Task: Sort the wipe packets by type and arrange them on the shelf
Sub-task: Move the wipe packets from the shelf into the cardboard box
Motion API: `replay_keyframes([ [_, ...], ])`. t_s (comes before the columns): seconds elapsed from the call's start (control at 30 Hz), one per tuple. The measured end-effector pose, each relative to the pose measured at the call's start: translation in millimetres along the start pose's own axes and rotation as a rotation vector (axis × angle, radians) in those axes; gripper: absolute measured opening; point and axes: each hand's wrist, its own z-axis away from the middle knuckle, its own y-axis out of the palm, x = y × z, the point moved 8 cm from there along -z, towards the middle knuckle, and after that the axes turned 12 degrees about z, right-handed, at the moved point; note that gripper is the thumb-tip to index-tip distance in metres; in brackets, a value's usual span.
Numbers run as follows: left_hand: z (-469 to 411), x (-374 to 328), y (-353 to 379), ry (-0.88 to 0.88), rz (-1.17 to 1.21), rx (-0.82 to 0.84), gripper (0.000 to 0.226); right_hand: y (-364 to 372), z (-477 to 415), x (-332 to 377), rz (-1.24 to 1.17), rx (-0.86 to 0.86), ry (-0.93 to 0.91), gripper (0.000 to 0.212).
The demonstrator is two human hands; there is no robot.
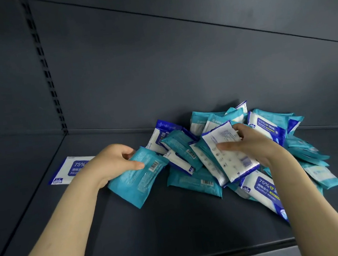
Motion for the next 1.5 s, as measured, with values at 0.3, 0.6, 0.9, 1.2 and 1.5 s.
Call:
replay_keyframes([
  [0.3,2.5,0.0,-27.8,0.012,0.569,-0.113,0.028,-8.2,10.9,-0.7,-0.278,-0.236,0.03,0.068],
  [0.6,16.9,0.8,-48.0,0.005,0.544,-0.078,0.026,19.3,33.2,-0.4,-0.846,0.009,0.133,0.037],
  [0.9,30.5,11.6,-89.1,-0.11,-0.006,0.069,0.025,60.5,47.5,54.8,-0.998,0.164,0.109,0.028],
  [1.2,24.9,16.9,-79.6,-0.09,-0.375,0.081,0.02,74.2,64.8,58.1,-1.069,0.226,0.085,0.017],
  [1.5,47.5,-13.7,-68.4,0.126,-0.558,-0.143,0.024,61.1,94.9,46.6,-1.128,0.163,-0.055,0.046],
])
